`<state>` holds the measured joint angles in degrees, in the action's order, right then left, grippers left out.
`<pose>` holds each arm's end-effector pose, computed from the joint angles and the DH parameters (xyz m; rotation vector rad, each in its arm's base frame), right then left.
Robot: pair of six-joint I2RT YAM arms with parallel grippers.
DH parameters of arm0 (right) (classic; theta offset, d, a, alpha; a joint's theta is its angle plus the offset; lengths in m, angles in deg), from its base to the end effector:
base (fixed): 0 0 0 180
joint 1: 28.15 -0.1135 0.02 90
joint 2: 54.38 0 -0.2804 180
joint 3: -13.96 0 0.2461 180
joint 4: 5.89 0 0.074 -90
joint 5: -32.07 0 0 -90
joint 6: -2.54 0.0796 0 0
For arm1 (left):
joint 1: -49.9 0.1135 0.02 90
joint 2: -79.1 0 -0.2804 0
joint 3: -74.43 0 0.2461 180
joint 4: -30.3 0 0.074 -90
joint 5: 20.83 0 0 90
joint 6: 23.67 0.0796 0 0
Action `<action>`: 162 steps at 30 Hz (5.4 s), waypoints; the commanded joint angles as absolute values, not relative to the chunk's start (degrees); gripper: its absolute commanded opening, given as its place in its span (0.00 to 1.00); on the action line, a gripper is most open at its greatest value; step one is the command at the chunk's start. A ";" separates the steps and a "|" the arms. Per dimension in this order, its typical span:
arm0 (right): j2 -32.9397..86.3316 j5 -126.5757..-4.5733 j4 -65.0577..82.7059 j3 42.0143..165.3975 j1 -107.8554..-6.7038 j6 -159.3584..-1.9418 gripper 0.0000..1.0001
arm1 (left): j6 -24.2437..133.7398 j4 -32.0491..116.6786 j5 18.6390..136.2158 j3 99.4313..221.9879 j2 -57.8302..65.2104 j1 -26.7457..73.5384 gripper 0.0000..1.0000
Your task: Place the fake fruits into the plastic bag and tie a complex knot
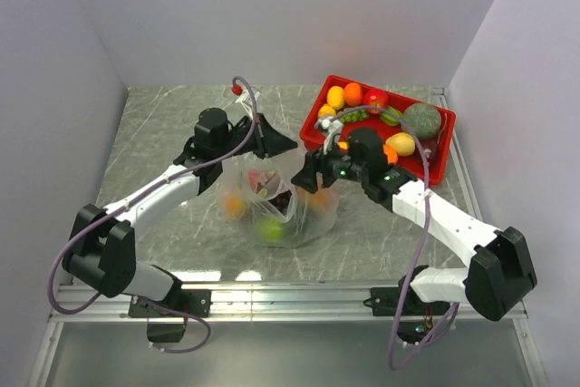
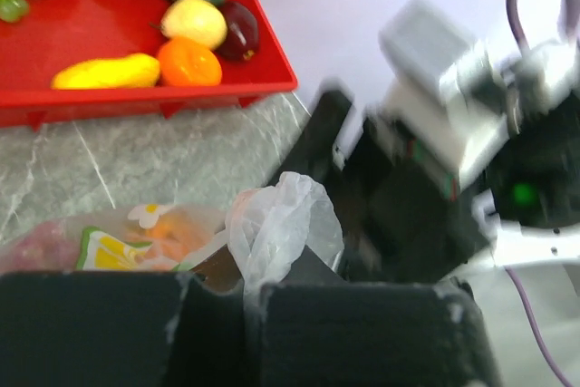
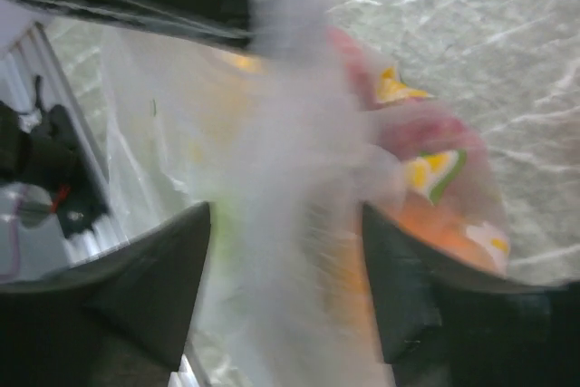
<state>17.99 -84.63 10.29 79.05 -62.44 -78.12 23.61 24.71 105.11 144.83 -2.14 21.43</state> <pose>0.2379 0.2055 0.2918 -0.7492 1.9190 0.9448 0.2914 -0.2112 0.3317 0.3031 1.8389 -1.4203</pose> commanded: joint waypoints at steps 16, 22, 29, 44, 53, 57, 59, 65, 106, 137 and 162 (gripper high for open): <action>22.77 -77.13 -6.62 78.26 -67.70 -66.89 0.87 | 20.19 18.50 108.80 145.58 -2.90 22.47 0.00; 28.40 -72.61 -9.17 77.21 -68.23 -67.51 0.73 | 18.17 17.00 108.28 145.50 -2.03 23.00 0.00; 29.55 -71.73 -10.14 74.39 -68.14 -66.63 0.08 | 18.86 16.47 107.84 145.76 -0.89 23.88 0.00; 28.14 -81.75 -6.45 76.94 -67.53 -68.57 0.00 | 52.42 58.57 135.06 157.18 14.84 53.11 0.78; 33.15 -88.34 2.50 84.49 -65.95 -68.66 0.00 | 105.58 99.60 142.91 149.45 15.56 64.75 0.88; 34.65 -90.62 4.10 86.87 -65.59 -68.57 0.00 | 109.81 97.15 143.78 147.95 11.08 63.09 0.92; 34.73 -91.15 4.45 87.22 -65.59 -68.74 0.00 | 116.12 99.08 144.22 148.57 7.83 61.68 1.00; 35.79 -92.65 6.47 88.71 -65.51 -69.80 0.00 | 128.53 104.00 147.38 151.20 -1.93 54.47 0.99; 39.67 -86.76 35.21 104.98 -69.37 -84.48 0.19 | 89.80 76.06 109.42 158.76 0.43 22.39 0.00; 32.19 -98.80 30.91 98.12 -63.13 -90.37 0.58 | 86.72 76.51 101.42 162.90 -3.52 20.19 0.01; 35.01 -104.16 25.28 99.36 -62.44 -82.62 0.50 | 85.31 72.63 101.33 159.12 -1.77 18.08 0.01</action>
<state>38.82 -101.96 28.28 99.29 -63.07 -81.20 85.22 75.40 101.96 160.26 -4.01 18.52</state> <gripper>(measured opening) 0.497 0.014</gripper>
